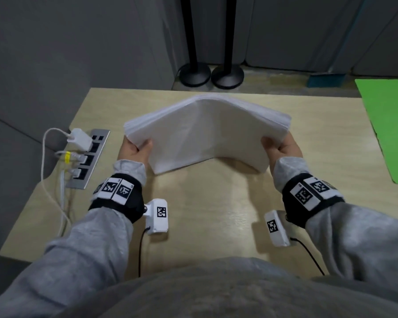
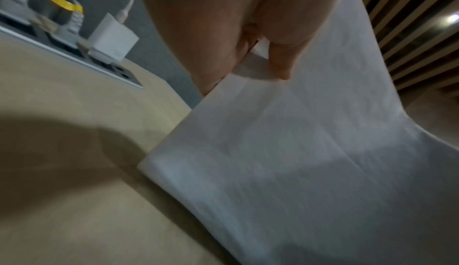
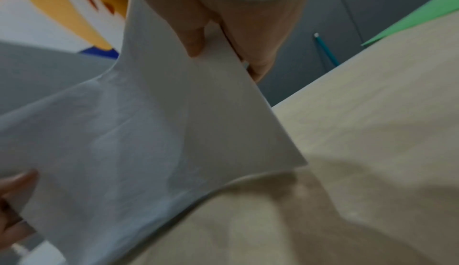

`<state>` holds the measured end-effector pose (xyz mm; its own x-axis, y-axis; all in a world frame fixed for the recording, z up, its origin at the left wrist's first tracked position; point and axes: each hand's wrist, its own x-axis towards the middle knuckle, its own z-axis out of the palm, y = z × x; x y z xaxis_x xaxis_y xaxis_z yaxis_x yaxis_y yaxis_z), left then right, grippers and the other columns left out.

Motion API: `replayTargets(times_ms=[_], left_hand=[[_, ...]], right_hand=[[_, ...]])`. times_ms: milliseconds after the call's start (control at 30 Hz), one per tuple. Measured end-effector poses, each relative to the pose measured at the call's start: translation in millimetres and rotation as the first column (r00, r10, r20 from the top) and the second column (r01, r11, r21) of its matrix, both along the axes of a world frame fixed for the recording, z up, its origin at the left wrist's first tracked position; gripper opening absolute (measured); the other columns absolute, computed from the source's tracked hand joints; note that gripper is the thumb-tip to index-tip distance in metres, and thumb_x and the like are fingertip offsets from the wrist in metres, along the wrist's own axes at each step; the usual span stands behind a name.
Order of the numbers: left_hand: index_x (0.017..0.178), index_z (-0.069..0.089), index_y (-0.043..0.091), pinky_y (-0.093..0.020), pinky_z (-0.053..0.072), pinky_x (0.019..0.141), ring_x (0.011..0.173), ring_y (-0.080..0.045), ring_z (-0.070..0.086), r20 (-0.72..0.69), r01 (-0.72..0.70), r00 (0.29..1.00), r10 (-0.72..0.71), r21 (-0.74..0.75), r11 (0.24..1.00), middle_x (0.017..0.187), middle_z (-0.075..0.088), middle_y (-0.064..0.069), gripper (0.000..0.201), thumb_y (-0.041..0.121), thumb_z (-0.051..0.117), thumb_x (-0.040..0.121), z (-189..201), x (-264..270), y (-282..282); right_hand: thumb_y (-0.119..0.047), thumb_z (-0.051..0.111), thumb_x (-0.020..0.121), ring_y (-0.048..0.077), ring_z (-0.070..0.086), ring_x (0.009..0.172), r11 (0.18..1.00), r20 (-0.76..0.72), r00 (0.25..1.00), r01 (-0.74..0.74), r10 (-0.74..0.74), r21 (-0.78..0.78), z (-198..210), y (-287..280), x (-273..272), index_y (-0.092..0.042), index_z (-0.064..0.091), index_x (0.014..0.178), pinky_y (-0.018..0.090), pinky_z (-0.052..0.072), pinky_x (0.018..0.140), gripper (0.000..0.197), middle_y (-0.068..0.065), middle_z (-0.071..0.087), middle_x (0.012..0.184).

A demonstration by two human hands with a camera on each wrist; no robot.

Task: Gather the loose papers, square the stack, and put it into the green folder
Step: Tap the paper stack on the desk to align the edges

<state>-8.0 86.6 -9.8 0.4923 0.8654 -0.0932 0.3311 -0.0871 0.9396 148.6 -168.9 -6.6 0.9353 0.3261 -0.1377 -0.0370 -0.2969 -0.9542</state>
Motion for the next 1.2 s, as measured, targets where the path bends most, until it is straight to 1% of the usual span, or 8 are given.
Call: replayTargets(times_ms=[133, 333, 533, 767, 967, 1067, 1133, 1200], left_hand=[[0.117, 0.056, -0.001, -0.013, 0.042, 0.074, 0.092, -0.017, 0.057, 0.026, -0.035, 0.999, 0.034, 0.024, 0.999, 0.1, 0.064, -0.005, 0.035, 0.013, 0.064, 0.086, 13.2, -1.0, 5.3], [0.114, 0.061, 0.006, 0.0, 0.036, 0.061, 0.09, -0.018, 0.06, -0.142, -0.105, 0.984, 0.104, 0.0, 0.994, 0.1, 0.067, -0.005, 0.042, 0.03, 0.071, 0.081, 8.3, -1.6, -5.9], [0.117, 0.058, 0.003, -0.023, 0.046, 0.08, 0.092, -0.019, 0.061, -0.026, -0.067, 0.997, 0.069, 0.074, 0.995, 0.101, 0.065, -0.004, 0.049, 0.026, 0.073, 0.078, 24.8, -3.7, 0.2], [0.115, 0.061, 0.008, -0.009, 0.045, 0.068, 0.089, -0.019, 0.062, -0.106, -0.095, 0.989, 0.098, 0.03, 0.995, 0.104, 0.067, -0.005, 0.048, 0.034, 0.074, 0.077, 23.0, 2.3, -7.8], [0.11, 0.06, 0.012, 0.004, 0.041, 0.06, 0.083, -0.01, 0.061, -0.056, -0.018, 0.998, 0.025, 0.122, 0.992, 0.095, 0.063, 0.0, 0.04, 0.022, 0.077, 0.075, 21.0, -5.4, -4.5], [0.101, 0.062, 0.019, 0.006, 0.035, 0.048, 0.079, -0.014, 0.06, -0.14, -0.148, 0.979, 0.15, 0.025, 0.989, 0.089, 0.062, 0.003, 0.044, 0.039, 0.081, 0.067, 6.5, -2.5, -5.8], [0.11, 0.062, 0.013, 0.003, 0.037, 0.05, 0.081, -0.014, 0.057, -0.187, -0.137, 0.971, 0.146, 0.059, 0.989, 0.094, 0.061, 0.004, 0.06, 0.046, 0.081, 0.063, 7.4, -2.7, -3.8], [0.128, 0.049, 0.012, 0.003, 0.043, 0.064, 0.098, -0.016, 0.056, -0.053, -0.013, 0.998, 0.018, 0.1, 0.995, 0.112, 0.055, 0.0, 0.066, 0.02, 0.081, 0.07, 14.8, -4.8, 1.6]], right_hand=[[-0.022, 0.062, 0.089, -0.01, 0.06, 0.073, 0.985, 0.013, 0.993, 0.116, -0.119, 0.129, 6.8, -0.7, -1.4, -0.027, 0.057, 0.117, 0.009, 0.047, 0.067, 0.03, -0.009, 0.066, 0.093], [-0.037, 0.064, 0.086, 0.021, 0.06, 0.086, 0.979, -0.084, 0.996, -0.008, -0.009, -0.203, 6.9, 3.5, 0.6, -0.022, 0.06, 0.114, 0.027, 0.041, 0.075, 0.032, 0.001, 0.064, 0.093], [-0.026, 0.071, 0.081, 0.016, 0.062, 0.089, 0.993, -0.064, 0.991, 0.114, -0.114, 0.003, 15.7, 3.2, 0.3, -0.021, 0.061, 0.113, 0.025, 0.048, 0.079, 0.034, -0.001, 0.066, 0.094], [-0.037, 0.072, 0.08, 0.023, 0.061, 0.083, 0.981, -0.148, 0.988, 0.025, -0.054, -0.193, 21.4, 4.6, 6.6, -0.018, 0.06, 0.097, 0.026, 0.043, 0.074, 0.027, 0.006, 0.063, 0.09], [-0.035, 0.075, 0.077, 0.022, 0.062, 0.1, 0.972, -0.123, 0.988, 0.064, -0.094, -0.225, 25.8, -2.0, 6.5, -0.012, 0.058, 0.122, 0.023, 0.043, 0.082, 0.053, 0.009, 0.066, 0.107], [-0.039, 0.072, 0.079, 0.026, 0.061, 0.109, 0.954, -0.182, 0.982, -0.013, -0.043, -0.299, 24.6, -0.7, 3.6, -0.011, 0.055, 0.125, 0.022, 0.039, 0.082, 0.057, 0.012, 0.064, 0.116], [-0.041, 0.07, 0.08, 0.03, 0.062, 0.104, 0.953, -0.177, 0.983, -0.01, -0.046, -0.304, 26.5, 0.8, 4.3, -0.01, 0.058, 0.121, 0.024, 0.04, 0.08, 0.053, 0.012, 0.064, 0.106], [-0.041, 0.068, 0.082, 0.028, 0.061, 0.09, 0.959, -0.126, 0.991, 0.01, -0.047, -0.284, 34.1, 1.7, 4.1, -0.013, 0.061, 0.117, 0.023, 0.039, 0.076, 0.045, 0.006, 0.06, 0.094]])
